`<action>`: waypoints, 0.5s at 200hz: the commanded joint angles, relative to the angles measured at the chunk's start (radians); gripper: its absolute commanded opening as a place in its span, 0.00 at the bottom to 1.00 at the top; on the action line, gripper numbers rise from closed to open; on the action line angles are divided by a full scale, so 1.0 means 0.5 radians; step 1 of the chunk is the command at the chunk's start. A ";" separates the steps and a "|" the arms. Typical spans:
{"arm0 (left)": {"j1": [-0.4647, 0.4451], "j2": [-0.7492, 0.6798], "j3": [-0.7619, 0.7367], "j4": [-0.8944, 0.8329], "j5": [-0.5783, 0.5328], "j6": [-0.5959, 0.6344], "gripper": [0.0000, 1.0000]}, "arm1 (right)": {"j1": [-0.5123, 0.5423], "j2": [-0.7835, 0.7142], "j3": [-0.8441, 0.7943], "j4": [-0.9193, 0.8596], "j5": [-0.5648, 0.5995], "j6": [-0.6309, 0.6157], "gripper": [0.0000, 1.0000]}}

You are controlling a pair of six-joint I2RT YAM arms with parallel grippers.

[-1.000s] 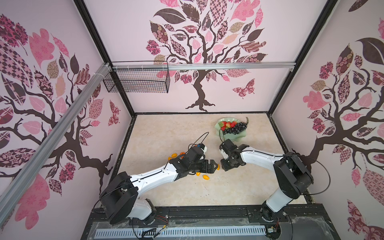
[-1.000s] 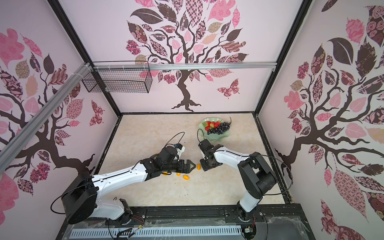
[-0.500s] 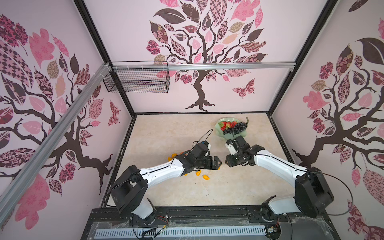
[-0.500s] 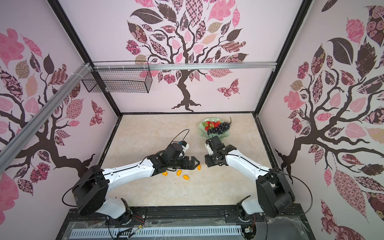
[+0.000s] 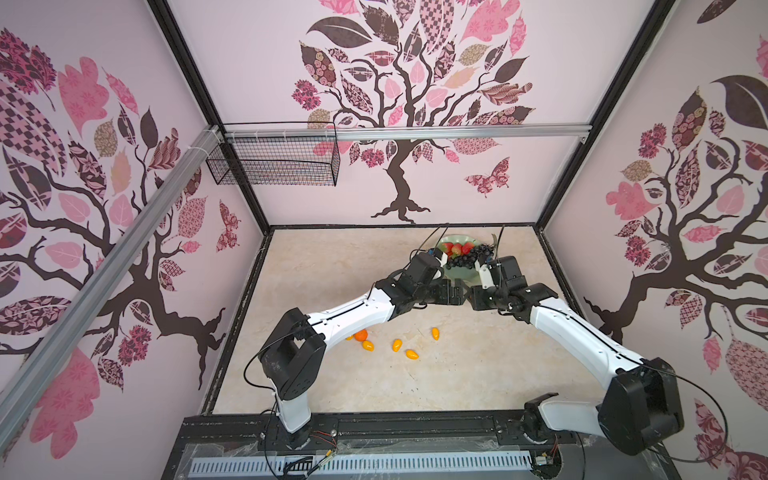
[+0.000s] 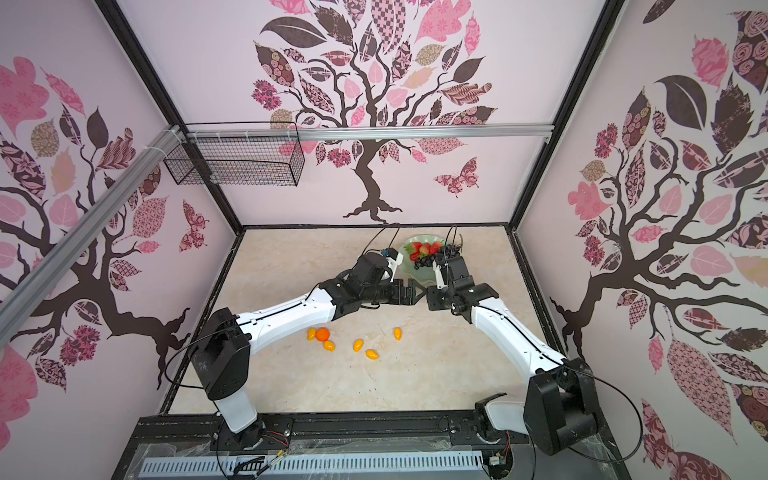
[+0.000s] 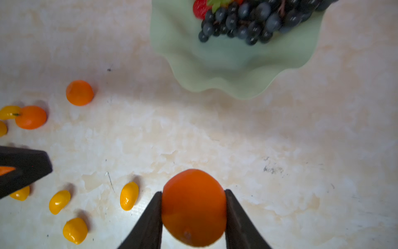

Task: Place and organize the fake fruits in the fruit bowl
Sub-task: 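Carry the orange with the right gripper over the bowl while the left gripper follows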

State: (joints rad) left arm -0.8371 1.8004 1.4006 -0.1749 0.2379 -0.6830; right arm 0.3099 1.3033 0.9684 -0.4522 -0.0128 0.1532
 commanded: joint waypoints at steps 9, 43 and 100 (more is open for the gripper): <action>0.083 0.108 0.176 -0.029 0.059 0.007 0.99 | -0.044 0.155 0.156 0.172 0.115 0.000 0.34; 0.165 0.186 0.234 0.000 0.095 -0.016 0.98 | -0.107 0.389 0.288 0.262 0.075 -0.002 0.33; 0.229 0.298 0.321 -0.009 0.101 0.091 0.99 | -0.135 0.812 0.523 0.283 0.102 -0.082 0.32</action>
State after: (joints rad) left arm -0.7322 1.9259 1.5089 -0.1791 0.2749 -0.6731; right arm 0.2462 1.6382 1.1687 -0.3180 0.0166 0.1455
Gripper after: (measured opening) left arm 0.986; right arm 0.432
